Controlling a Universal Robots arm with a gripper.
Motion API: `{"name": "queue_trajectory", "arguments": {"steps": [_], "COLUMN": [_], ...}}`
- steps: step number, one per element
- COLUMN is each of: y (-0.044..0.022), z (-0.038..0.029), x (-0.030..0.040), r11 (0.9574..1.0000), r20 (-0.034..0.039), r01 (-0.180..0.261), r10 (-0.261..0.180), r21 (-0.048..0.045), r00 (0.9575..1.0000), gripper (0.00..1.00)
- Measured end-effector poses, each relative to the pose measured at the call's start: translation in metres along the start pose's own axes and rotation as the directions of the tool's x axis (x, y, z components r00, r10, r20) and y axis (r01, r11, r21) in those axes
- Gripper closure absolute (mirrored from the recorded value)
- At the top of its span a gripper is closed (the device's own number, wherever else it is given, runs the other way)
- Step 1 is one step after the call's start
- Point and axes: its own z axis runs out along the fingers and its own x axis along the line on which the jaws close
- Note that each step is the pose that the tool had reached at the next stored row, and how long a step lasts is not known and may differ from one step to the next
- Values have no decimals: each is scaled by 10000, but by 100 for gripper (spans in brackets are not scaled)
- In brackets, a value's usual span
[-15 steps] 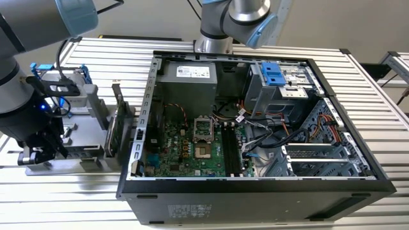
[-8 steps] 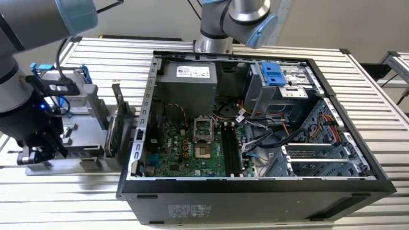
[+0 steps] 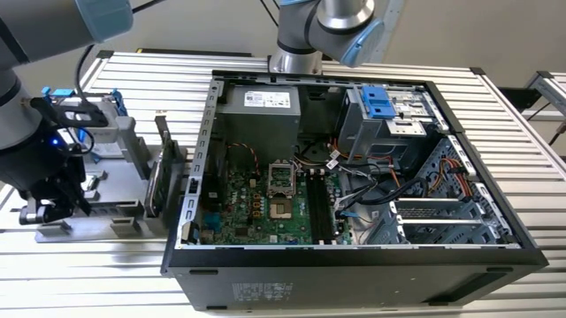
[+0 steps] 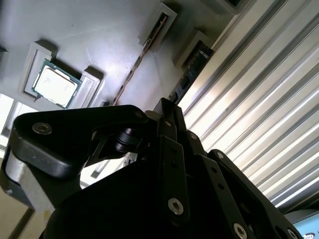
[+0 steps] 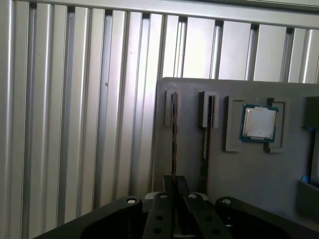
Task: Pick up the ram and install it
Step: 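Pick up the ram and move it above insertion slot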
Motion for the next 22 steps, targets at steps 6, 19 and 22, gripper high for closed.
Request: {"name": "queue_trajectory", "arguments": {"steps": [6,19,22], "y": [-1,-2,-3], "z": [-77,-236,-271], "x": [-1,-4,-4], "r11": [10000,10000,10000], "r20": [0,0,0], "r01": [0,0,0], "r10": [0,0,0], "r21": [0,0,1], "r00": [10000,10000,10000], "gripper": [100,100,100]}}
